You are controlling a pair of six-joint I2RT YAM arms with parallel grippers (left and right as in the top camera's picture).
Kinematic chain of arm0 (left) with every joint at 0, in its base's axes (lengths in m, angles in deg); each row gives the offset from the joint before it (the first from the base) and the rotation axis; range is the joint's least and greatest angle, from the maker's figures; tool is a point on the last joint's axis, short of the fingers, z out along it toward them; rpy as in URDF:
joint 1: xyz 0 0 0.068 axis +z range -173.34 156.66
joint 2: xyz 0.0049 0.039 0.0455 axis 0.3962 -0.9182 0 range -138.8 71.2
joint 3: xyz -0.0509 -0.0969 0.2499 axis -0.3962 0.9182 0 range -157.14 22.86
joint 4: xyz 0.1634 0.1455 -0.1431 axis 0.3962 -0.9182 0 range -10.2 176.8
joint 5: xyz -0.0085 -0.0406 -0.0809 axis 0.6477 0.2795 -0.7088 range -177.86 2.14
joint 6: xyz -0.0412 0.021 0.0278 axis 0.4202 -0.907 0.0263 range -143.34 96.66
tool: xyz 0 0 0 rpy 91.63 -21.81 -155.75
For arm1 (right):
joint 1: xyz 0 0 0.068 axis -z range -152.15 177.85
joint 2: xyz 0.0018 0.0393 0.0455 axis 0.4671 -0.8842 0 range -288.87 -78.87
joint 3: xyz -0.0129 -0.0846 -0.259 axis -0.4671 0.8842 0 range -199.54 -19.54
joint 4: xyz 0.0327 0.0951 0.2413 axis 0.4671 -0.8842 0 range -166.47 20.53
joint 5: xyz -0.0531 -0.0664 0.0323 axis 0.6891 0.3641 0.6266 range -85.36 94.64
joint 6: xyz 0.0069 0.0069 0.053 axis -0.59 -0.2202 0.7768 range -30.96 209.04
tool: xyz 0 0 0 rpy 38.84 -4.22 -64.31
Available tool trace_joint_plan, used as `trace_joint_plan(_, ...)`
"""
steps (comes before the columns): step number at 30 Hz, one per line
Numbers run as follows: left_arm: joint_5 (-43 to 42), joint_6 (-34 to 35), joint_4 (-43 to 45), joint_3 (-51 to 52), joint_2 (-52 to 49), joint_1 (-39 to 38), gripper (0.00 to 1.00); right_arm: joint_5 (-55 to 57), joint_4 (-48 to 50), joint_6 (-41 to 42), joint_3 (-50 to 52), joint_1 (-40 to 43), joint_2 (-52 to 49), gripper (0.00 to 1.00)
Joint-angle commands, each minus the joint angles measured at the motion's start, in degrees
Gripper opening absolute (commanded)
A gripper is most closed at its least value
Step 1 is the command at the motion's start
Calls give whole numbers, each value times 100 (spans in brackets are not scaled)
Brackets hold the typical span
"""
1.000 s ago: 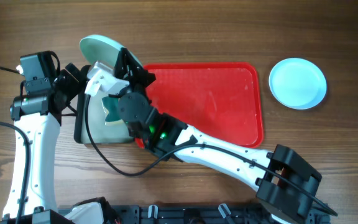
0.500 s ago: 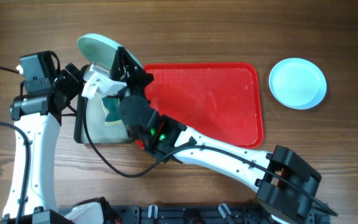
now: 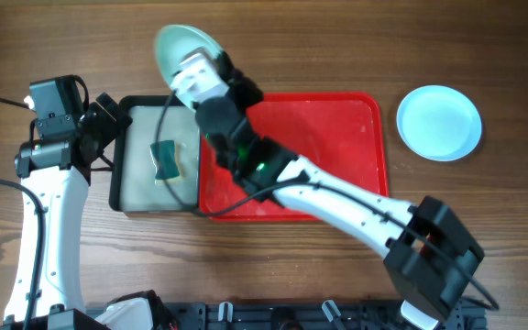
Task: Clean dirty plates on tray and stack at the side
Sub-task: 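Tilt the light-blue plate over the basin to rinse, then raise it, then carry the light-blue plate right and set it on the plate stack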
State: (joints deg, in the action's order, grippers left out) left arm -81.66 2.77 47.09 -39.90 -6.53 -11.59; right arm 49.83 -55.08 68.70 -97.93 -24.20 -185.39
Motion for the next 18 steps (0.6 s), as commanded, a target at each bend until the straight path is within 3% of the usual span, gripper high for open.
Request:
trace_joint_plan(1, 55, 74, 7, -90, 11, 33, 100, -1869, -1075, 2944, -48, 446, -52, 4)
trace_joint_plan(3, 55, 72, 7, -90, 11, 33, 100, -3340, -1598, 3880, -46, 870, -52, 4)
trace_joint_plan(7, 52, 74, 7, -90, 11, 33, 100, -4227, -1928, 4358, -46, 1438, -50, 4)
trace_joint_plan(18, 52, 74, 7, -90, 11, 33, 100, -4341, -3851, 4944, -46, 3497, 0, 4)
